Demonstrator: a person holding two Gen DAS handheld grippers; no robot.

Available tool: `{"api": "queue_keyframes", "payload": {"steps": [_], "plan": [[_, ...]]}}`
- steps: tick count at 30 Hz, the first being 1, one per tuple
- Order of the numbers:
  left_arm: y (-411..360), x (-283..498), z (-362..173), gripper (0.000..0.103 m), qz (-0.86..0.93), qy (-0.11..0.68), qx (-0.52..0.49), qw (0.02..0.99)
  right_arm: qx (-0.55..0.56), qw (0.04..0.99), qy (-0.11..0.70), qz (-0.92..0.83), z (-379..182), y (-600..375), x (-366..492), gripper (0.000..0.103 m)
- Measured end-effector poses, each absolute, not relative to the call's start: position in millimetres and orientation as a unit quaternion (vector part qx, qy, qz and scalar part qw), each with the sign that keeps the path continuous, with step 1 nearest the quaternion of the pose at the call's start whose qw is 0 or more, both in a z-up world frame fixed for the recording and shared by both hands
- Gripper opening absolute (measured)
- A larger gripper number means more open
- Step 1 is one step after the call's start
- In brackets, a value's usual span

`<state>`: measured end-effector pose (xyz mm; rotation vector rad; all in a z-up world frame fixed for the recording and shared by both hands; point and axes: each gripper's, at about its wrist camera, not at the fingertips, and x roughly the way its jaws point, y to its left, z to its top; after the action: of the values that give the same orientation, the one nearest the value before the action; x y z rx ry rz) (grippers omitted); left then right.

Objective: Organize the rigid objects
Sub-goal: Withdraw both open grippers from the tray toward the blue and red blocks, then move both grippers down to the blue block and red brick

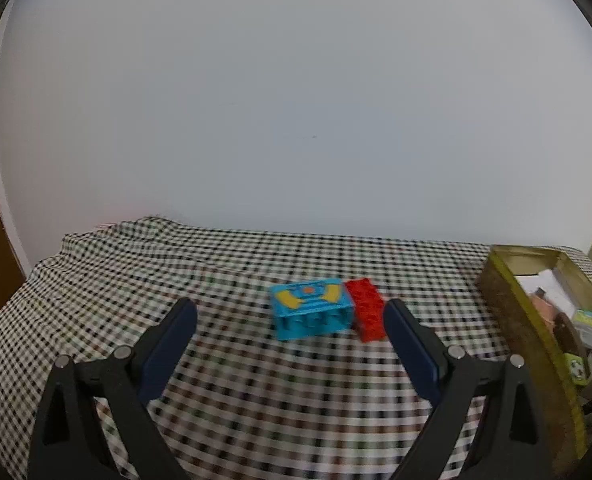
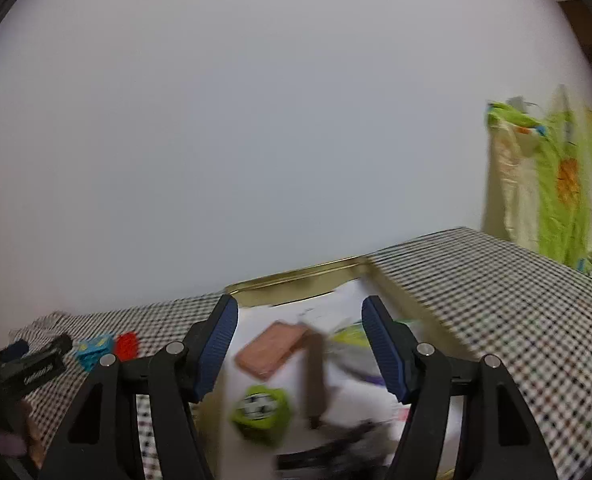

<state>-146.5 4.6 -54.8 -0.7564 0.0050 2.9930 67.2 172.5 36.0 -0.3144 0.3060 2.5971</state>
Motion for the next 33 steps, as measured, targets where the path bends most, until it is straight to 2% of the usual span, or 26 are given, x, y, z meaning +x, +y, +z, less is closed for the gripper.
{"api": "queue_keyframes", "payload": {"steps": [9, 24, 33], "plan": [[-36.7, -164.3, -60.1, 0.095, 0.965, -0.021, -0.262, -0.004, -0.143, 0.187, 0.100, 0.967, 30.8, 123.6, 28.2, 0.067], [-85.1, -202.2, -69.1, 0.095, 0.951, -0.065, -0.302, -0.037, -0.285, 0.092, 0.096, 0.949, 4.5, 81.6, -76.9, 0.067], [-85.1, -214.2, -73.8, 0.095, 0.945, -0.064, -0.320, -0.036, -0.366, 0.047, 0.078, 0.926, -17.8, 61.3, -120.1, 0.067]]}}
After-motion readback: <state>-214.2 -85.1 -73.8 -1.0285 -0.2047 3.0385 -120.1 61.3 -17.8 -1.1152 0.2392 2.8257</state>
